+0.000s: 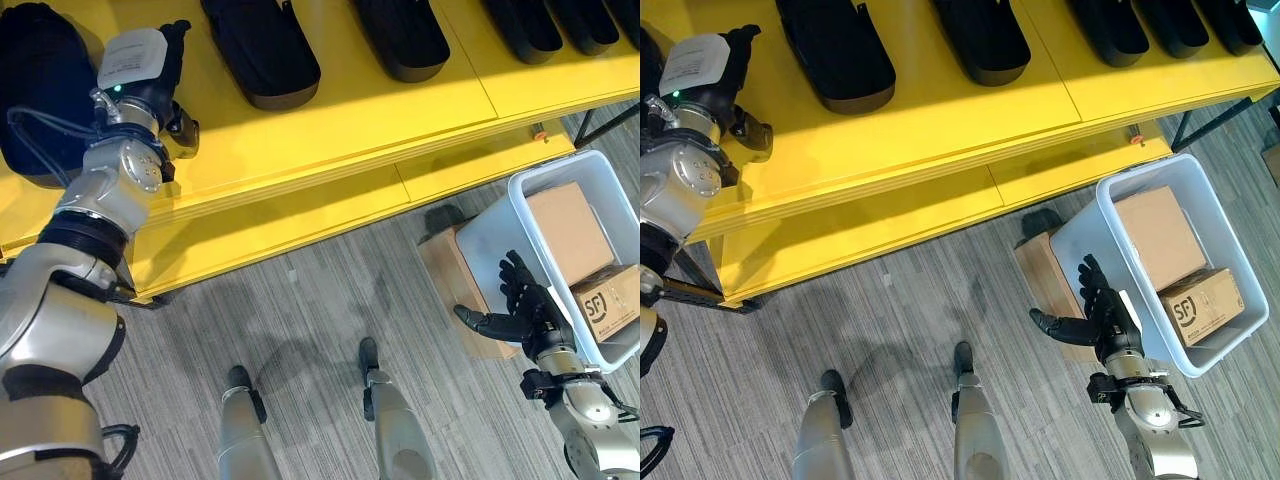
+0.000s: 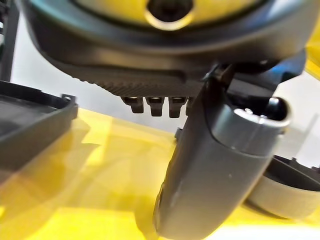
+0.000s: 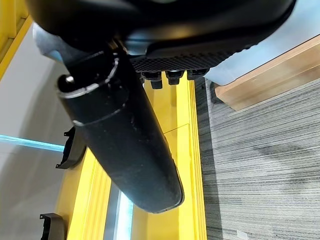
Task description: Move parts from the plastic box to the shelf.
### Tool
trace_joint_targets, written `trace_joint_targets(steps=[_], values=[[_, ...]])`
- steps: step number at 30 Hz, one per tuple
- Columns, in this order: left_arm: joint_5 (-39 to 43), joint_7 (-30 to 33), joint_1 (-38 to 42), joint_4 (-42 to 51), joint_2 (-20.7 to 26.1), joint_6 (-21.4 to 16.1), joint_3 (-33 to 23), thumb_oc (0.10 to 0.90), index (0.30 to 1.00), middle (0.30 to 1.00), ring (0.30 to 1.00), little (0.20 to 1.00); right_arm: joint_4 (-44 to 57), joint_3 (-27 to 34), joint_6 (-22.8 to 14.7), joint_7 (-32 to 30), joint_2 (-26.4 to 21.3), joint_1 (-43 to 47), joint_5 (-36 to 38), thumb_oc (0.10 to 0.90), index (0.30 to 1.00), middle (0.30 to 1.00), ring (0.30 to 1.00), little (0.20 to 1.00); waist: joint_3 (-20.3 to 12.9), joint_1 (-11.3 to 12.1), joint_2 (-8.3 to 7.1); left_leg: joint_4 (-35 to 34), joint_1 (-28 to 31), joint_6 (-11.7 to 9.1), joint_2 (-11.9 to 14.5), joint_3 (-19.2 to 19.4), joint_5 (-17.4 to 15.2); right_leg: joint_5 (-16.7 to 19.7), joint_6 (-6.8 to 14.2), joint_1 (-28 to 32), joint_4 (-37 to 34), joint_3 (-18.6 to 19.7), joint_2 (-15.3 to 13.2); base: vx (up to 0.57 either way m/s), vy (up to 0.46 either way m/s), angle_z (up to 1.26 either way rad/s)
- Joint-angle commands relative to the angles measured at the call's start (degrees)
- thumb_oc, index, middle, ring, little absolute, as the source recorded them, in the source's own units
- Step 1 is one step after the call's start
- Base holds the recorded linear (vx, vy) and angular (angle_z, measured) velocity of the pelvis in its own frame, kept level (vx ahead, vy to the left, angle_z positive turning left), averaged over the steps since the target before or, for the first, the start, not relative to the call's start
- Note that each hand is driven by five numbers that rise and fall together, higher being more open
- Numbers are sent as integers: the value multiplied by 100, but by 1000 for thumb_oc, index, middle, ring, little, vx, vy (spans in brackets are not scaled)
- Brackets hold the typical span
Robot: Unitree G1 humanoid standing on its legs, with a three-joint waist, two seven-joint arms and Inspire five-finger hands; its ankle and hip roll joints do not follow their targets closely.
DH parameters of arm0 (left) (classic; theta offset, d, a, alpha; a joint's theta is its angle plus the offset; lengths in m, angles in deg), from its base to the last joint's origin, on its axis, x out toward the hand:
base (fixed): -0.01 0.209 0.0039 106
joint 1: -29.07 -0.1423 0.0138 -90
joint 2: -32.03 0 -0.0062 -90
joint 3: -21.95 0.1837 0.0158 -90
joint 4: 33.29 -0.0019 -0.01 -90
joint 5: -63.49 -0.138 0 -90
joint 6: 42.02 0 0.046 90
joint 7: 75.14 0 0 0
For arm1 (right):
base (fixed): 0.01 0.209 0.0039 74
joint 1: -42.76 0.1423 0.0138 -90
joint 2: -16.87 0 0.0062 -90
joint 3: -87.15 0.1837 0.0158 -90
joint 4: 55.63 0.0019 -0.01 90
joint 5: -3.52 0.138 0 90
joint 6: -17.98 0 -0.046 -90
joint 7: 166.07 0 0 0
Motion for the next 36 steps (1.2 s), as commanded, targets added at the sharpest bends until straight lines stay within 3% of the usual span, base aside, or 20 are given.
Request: trace_joint_targets(steps=[1,23,32,33,34,36], values=[[-82,234,762,204,-203,-401,-6,900,1000,1000,1000,1000,268,682,-432,-118,-567,3,12,900,1000,1000,1000,1000,-492,-84,269,-633,683,-145,298,-58,-90,-347,96,113,219,-11,-160,-2,-15,-3],[215,352,525,765,-290,-588,-227,900,1000,1000,1000,1000,242,675,-499,-113,-486,-104,41,900,1000,1000,1000,1000,-549,-95,293,-621,633,-144,299,-75,-90,-344,77,72,230,-22,-144,0,0,0],[1014,847,-341,1753,-179,-841,-1418,900,1000,1000,1000,1000,231,694,-559,-168,-270,-220,-60,900,1000,1000,1000,1000,-535,70,278,-658,613,-139,236,-140,-52,-370,31,153,240,-114,-188,-10,-4,2],[1105,901,-461,1898,-181,-877,-1583,900,1000,1000,1000,1000,237,701,-567,-172,-238,-231,-60,900,1000,1000,1000,1000,-515,68,246,-684,536,-104,187,-132,123,-245,-2,93,219,-129,-227,2,-15,15],[1105,899,-480,1904,-179,-872,-1592,900,1000,1000,1000,1000,234,692,-566,-172,-244,-236,-61,900,1000,1000,1000,1000,-536,80,281,-666,610,-137,230,-151,-47,-376,28,156,247,-127,-190,-88,-12,13],[1301,1011,-689,2188,-222,-951,-1895,900,1000,1000,1000,1000,246,684,-581,-182,-187,-248,-86,900,1000,1000,1000,1000,-506,108,241,-690,523,-97,170,-154,125,-255,-12,106,230,-161,-230,-45,-9,8]])
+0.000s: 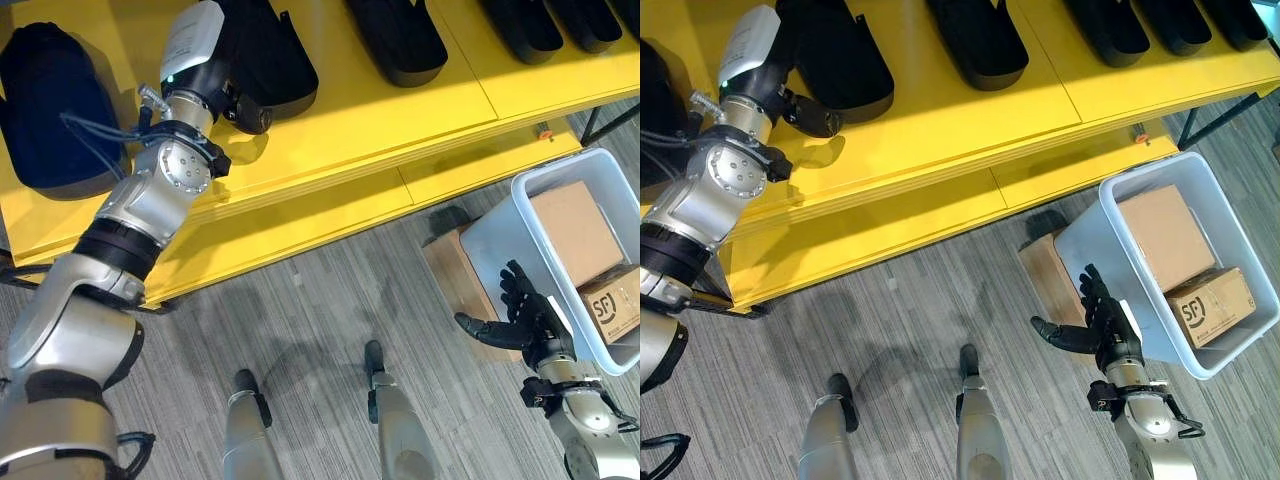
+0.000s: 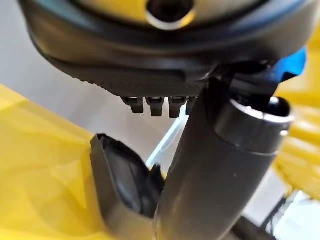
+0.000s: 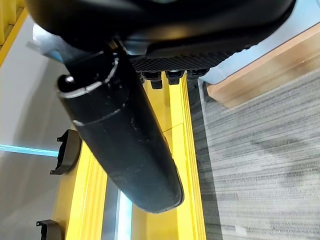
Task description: Move parts from the plastic box to the shelf.
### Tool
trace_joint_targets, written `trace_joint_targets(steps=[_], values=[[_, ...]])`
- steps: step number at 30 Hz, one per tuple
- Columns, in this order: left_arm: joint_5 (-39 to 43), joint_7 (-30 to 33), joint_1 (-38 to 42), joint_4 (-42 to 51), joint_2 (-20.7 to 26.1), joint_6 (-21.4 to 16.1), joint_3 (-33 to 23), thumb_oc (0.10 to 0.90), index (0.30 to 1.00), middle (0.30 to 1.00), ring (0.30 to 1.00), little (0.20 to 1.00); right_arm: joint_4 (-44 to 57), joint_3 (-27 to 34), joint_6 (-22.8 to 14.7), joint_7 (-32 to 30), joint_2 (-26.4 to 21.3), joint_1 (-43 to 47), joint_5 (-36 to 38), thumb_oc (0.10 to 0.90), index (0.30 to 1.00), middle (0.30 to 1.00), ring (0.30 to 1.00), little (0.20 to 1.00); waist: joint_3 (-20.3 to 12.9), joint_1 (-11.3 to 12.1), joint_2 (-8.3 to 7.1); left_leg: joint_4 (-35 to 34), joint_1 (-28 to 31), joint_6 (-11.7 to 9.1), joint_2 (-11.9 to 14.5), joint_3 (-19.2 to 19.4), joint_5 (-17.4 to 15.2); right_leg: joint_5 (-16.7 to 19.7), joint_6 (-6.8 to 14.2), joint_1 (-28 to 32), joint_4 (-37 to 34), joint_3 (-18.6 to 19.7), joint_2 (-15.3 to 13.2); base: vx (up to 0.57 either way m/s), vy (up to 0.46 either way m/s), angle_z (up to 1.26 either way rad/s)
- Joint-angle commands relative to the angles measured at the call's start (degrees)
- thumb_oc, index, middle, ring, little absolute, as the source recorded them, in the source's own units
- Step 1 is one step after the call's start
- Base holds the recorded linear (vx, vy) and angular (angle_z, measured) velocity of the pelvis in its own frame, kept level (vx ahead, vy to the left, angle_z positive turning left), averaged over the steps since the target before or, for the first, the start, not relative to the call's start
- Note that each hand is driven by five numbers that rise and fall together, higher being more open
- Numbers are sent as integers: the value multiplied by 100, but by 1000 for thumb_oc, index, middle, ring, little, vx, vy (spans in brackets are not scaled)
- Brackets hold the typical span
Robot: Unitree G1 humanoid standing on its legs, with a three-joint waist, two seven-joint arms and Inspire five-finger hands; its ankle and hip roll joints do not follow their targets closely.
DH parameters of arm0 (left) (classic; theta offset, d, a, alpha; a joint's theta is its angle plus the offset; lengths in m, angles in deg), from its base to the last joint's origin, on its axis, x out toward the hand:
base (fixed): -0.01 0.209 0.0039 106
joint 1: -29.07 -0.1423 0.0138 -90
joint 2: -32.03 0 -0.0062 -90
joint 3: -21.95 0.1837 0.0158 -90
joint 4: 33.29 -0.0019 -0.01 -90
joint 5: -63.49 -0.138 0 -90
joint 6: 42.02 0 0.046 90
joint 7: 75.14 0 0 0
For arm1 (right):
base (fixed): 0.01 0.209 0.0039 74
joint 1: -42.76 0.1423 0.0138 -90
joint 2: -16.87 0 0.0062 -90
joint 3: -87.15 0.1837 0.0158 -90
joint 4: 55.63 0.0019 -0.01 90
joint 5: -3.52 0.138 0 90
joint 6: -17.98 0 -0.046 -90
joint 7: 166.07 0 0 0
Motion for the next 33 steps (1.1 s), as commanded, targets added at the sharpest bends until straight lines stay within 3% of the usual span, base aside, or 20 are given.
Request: trace_joint_targets(steps=[1,7,14,33], values=[[428,621,94,480,73,-593,-885,900,1000,1000,1000,1000,295,677,-569,-155,-287,-43,-102,900,1000,1000,1000,1000,-446,89,81,-441,319,-69,261,-160,47,-160,-78,16,160,-132,-152,3,-5,5],[731,910,-391,883,-98,-772,-1478,900,1000,1000,1000,1000,327,616,-570,-202,-238,-47,-182,900,1000,1000,1000,1000,-418,145,58,-452,311,-69,251,-189,62,-164,-89,64,157,-178,-167,0,0,1],[929,961,-501,760,24,-745,-1642,900,1000,1000,1000,1000,285,555,-525,-250,-244,43,-214,900,1000,1000,1000,1000,-399,182,48,-450,330,-65,236,-199,59,-160,-90,98,155,-193,-183,2,10,3],[1811,1351,-353,-286,266,-806,-2166,900,1000,1000,1000,1000,361,497,-508,-269,-429,124,-232,900,1000,1000,1000,1000,-388,166,14,-345,305,-56,257,-152,10,-151,-53,67,165,-159,-201,1,3,1]])
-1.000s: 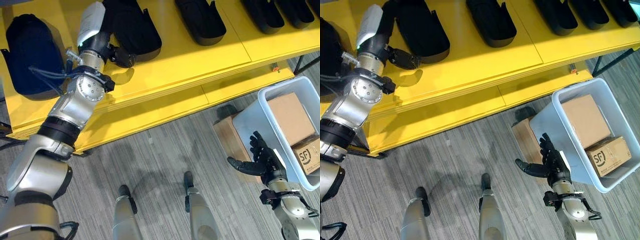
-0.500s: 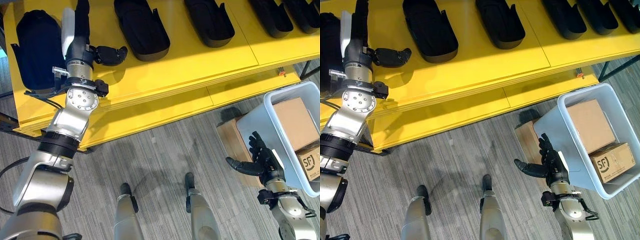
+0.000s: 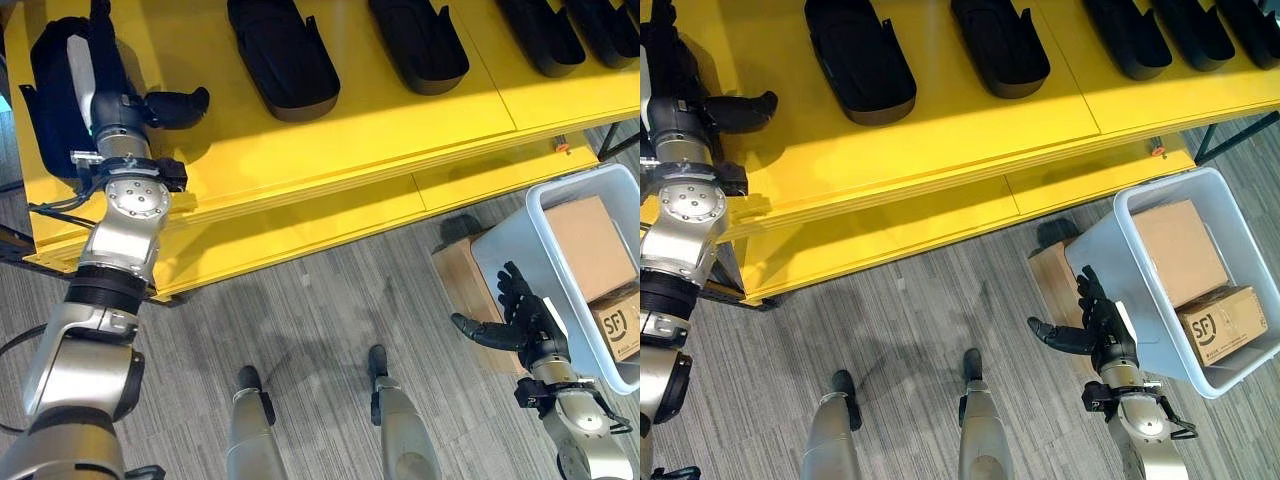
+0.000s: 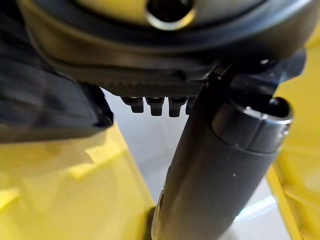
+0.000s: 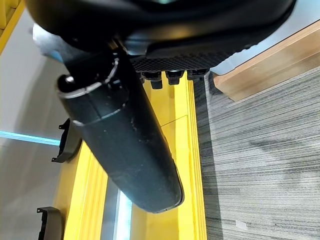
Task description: Move parts from the plastic box to the shelf.
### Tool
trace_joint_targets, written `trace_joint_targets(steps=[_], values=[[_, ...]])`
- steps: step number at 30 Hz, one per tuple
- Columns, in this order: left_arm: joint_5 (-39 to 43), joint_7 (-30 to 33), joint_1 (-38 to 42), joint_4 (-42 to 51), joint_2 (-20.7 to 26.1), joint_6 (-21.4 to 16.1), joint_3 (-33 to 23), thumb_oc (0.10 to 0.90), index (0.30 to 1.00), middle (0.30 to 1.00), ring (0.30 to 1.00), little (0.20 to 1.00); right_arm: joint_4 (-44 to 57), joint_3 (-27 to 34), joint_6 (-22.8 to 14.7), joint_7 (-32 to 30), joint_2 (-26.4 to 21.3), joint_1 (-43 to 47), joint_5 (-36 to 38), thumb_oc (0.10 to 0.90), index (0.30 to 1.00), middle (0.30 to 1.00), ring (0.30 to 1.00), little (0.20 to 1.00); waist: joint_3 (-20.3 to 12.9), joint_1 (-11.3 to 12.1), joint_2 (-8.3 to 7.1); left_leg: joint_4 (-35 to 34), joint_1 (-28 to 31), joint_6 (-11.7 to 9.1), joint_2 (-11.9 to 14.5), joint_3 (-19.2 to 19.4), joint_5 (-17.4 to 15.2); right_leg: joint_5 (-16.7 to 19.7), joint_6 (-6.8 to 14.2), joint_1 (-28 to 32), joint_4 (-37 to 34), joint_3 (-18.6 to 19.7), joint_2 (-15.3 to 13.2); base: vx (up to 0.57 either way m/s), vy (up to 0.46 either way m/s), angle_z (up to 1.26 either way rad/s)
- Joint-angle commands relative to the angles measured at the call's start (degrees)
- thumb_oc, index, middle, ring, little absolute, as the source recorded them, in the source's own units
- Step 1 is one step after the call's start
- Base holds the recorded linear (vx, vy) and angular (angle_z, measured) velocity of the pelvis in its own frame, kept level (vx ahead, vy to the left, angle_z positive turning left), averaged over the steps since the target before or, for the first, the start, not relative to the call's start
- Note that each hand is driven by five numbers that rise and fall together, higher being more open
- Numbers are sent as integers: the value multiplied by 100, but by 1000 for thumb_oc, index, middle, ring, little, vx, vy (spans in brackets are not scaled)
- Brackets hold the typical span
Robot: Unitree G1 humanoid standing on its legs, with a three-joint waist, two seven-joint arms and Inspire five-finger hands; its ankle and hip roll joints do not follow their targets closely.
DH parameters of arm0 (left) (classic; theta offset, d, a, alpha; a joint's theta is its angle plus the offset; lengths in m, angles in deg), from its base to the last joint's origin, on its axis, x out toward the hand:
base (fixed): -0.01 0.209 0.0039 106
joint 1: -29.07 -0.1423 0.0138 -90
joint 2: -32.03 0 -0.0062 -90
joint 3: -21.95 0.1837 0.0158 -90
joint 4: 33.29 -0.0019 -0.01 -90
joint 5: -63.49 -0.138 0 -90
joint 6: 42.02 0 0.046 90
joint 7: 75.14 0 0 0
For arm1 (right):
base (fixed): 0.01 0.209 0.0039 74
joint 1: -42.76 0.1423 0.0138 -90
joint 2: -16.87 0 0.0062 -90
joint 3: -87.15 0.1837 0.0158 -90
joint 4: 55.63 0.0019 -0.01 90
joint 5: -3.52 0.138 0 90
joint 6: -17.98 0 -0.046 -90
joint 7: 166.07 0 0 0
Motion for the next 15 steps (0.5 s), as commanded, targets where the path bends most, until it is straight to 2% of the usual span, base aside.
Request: trace_joint_targets(steps=[1,5,6,7,8,9,10,11,12,13,15], values=[[180,360,621,22,403,-601,-321,900,1000,1000,1000,1000,361,506,-505,-198,-588,62,-14,900,1000,1000,1000,1000,-407,54,54,-344,360,-61,259,-14,8,-81,-1,55,127,-21,-183,0,0,0],[377,301,612,-291,480,-574,-365,900,1000,1000,1000,1000,397,532,-496,-223,-639,94,5,900,1000,1000,1000,1000,-388,48,45,-303,328,-63,257,-9,0,-85,-2,36,139,-9,-194,22,5,0],[434,246,641,-394,497,-532,-325,900,1000,1000,1000,1000,395,534,-472,-211,-666,99,15,900,1000,1000,1000,1000,-399,55,69,-273,382,-95,295,-38,-169,-206,27,92,159,0,-156,0,0,0],[436,244,652,-396,497,-536,-324,900,1000,1000,1000,1000,398,542,-473,-211,-665,102,18,900,1000,1000,1000,1000,-373,45,43,-281,311,-62,262,-18,-10,-82,-5,35,135,-5,-185,89,15,-2],[502,193,659,-466,479,-527,-309,900,1000,1000,1000,1000,387,537,-469,-205,-681,110,24,900,1000,1000,1000,1000,-391,52,69,-265,375,-94,295,-38,-170,-207,27,84,169,-2,-154,0,0,0],[572,129,688,-551,463,-499,-275,900,1000,1000,1000,1000,377,535,-459,-203,-704,132,28,900,1000,1000,1000,1000,-385,49,66,-259,362,-92,293,-39,-172,-205,26,79,169,-4,-153,0,0,0],[576,125,703,-556,465,-504,-271,900,1000,1000,1000,1000,378,542,-461,-203,-703,137,31,900,1000,1000,1000,1000,-360,38,38,-269,289,-58,258,-18,-11,-81,-6,22,144,-10,-185,0,0,0],[604,78,707,-628,460,-481,-244,900,1000,1000,1000,1000,363,544,-449,-199,-717,147,22,900,1000,1000,1000,1000,-379,45,64,-245,347,-90,293,-39,-175,-204,26,78,167,-4,-152,-83,11,0],[709,28,745,-692,438,-487,-222,900,1000,1000,1000,1000,359,549,-437,-202,-727,172,34,900,1000,1000,1000,1000,-350,33,34,-243,264,-53,259,-17,-18,-81,-6,16,144,-14,-183,90,26,-3],[798,-128,869,-900,411,-413,-70,900,1000,1000,1000,1000,359,523,-404,-202,-759,206,43,900,1000,1000,1000,1000,-351,36,56,-183,311,-79,297,-35,-209,-201,28,57,186,1,-141,0,0,0],[906,-255,958,-1052,400,-374,36,900,1000,1000,1000,1000,357,535,-371,-175,-800,226,64,900,1000,1000,1000,1000,-343,20,54,-170,287,-73,299,-40,-205,-191,31,45,181,8,-140,43,14,-2]])
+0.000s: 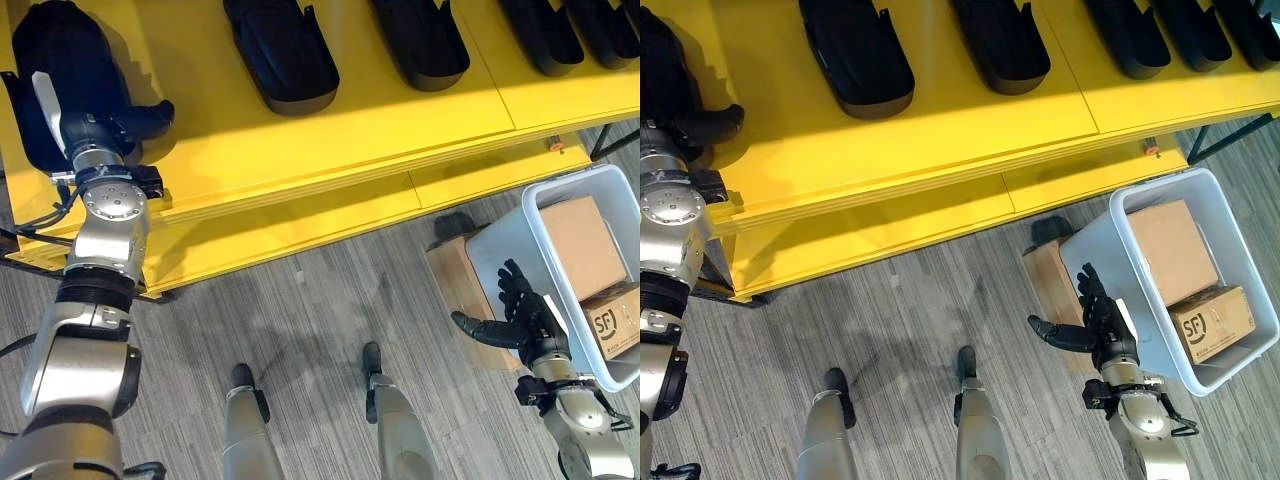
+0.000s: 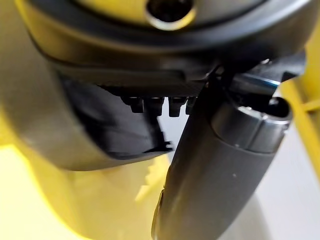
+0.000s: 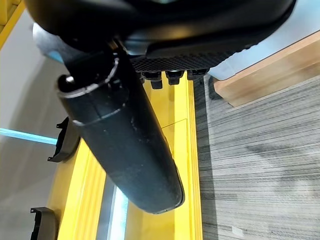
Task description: Move parts from the plastic box to the shelf.
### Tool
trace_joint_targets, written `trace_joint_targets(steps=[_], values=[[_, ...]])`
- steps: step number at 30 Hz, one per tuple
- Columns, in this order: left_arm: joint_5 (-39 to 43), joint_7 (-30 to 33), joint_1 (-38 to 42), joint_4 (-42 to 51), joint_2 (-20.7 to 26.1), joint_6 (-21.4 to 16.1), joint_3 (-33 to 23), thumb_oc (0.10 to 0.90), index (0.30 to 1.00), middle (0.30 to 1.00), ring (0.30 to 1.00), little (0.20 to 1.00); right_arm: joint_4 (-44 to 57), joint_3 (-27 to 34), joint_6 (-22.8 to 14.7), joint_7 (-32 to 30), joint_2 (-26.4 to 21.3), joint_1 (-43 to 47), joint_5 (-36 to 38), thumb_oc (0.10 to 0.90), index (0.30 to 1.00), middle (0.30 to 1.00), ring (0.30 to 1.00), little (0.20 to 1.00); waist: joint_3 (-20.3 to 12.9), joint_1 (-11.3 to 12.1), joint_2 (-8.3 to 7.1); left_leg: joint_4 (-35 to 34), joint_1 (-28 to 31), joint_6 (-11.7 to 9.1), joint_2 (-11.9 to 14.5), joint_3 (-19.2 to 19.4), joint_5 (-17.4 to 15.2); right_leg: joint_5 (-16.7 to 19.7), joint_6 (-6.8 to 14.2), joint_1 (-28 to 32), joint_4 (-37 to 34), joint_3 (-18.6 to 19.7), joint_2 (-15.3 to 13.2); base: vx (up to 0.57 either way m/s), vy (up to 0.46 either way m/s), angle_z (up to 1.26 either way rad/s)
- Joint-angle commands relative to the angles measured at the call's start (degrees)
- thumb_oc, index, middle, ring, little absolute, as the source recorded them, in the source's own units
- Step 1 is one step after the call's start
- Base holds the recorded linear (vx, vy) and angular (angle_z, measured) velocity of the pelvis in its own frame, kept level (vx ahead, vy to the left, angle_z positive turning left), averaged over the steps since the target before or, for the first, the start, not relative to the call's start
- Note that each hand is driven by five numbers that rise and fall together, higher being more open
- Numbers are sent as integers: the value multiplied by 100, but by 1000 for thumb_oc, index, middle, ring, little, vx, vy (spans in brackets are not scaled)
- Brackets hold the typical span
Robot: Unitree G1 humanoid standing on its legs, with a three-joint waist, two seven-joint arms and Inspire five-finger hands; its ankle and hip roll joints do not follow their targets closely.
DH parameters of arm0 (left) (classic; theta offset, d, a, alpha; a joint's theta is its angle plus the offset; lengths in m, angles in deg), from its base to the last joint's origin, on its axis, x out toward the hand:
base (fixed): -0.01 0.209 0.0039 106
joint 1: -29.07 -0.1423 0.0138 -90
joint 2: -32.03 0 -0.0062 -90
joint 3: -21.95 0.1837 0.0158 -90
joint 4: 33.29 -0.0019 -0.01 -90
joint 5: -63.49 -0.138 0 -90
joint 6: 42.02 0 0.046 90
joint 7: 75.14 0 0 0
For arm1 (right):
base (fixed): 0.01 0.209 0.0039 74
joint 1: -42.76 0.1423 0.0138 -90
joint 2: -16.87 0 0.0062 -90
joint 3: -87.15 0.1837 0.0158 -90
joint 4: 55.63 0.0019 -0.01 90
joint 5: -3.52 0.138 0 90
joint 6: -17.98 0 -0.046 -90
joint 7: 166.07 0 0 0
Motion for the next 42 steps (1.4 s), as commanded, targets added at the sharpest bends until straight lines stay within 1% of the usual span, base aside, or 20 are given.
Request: trace_joint_targets(steps=[1,3,8,9,12,15,17,18,26,30,42], values=[[186,-282,900,-215,363,-366,246,900,1000,1000,1000,1000,336,589,-382,-138,-675,140,71,900,1000,1000,1000,1000,-350,25,140,-302,377,-64,270,-39,-89,-120,52,59,186,20,-193,0,0,0],[356,-405,954,-295,345,-366,305,900,1000,1000,1000,1000,311,599,-368,-141,-697,168,89,900,1000,1000,1000,1000,-345,20,136,-276,347,-58,264,-43,-95,-114,49,42,188,37,-190,0,0,0],[1315,-796,1186,-650,125,-303,422,900,1000,1000,1000,1000,287,567,-257,-134,-751,227,123,900,1000,1000,1000,1000,-346,-20,149,-227,290,-49,263,-35,-117,-103,48,-18,205,60,-179,0,0,0],[1383,-929,1272,-668,145,-281,522,900,1000,1000,1000,1000,302,593,-245,-127,-775,223,128,900,1000,1000,1000,1000,-338,-31,156,-221,275,-53,263,-38,-115,-94,51,-28,201,57,-182,0,0,0],[1502,-1059,1318,-756,145,-238,569,900,1000,1000,1000,1000,314,635,-224,-111,-792,218,137,900,1000,1000,1000,1000,-333,-33,167,-192,242,-51,256,-42,-122,-90,53,-58,212,59,-183,0,0,0],[1627,-1324,1378,-962,115,-92,699,900,1000,1000,1000,1000,287,614,-169,-82,-789,236,163,900,1000,1000,1000,1000,-317,-53,176,-170,218,-46,256,-41,-132,-90,47,-106,247,82,-178,0,0,0],[1587,-1493,1376,-1012,121,18,791,900,1000,1000,1000,1000,301,632,-132,-54,-778,219,175,900,1000,1000,1000,1000,-318,-53,183,-160,204,-47,254,-48,-136,-93,41,-132,258,91,-181,6,5,-6],[1365,-1697,1370,-1108,94,173,936,900,1000,1000,1000,1000,297,640,-78,8,-776,198,184,900,1000,1000,1000,1000,-325,-50,197,-136,195,-46,251,-49,-150,-105,38,-164,293,110,-183,2,2,-5],[755,-1941,1388,-1365,-21,415,1100,900,1000,1000,1000,1000,258,690,-15,71,-719,157,172,900,1000,1000,1000,1000,-326,-51,196,-168,207,-42,246,-51,-133,-119,26,-209,362,115,-175,0,0,0],[487,-1942,1372,-1511,-150,458,1057,900,1000,1000,1000,1000,253,720,-10,86,-675,140,160,900,1000,1000,1000,1000,-309,-54,191,-184,217,-43,247,-59,-118,-128,15,-227,383,116,-169,0,0,0],[257,-1870,1294,-1558,-201,406,975,900,1000,1000,1000,1000,280,711,-30,122,-636,32,75,900,1000,1000,1000,1000,-299,-32,193,-187,238,-50,256,-69,-91,-123,14,-210,405,108,-169,0,0,0]])
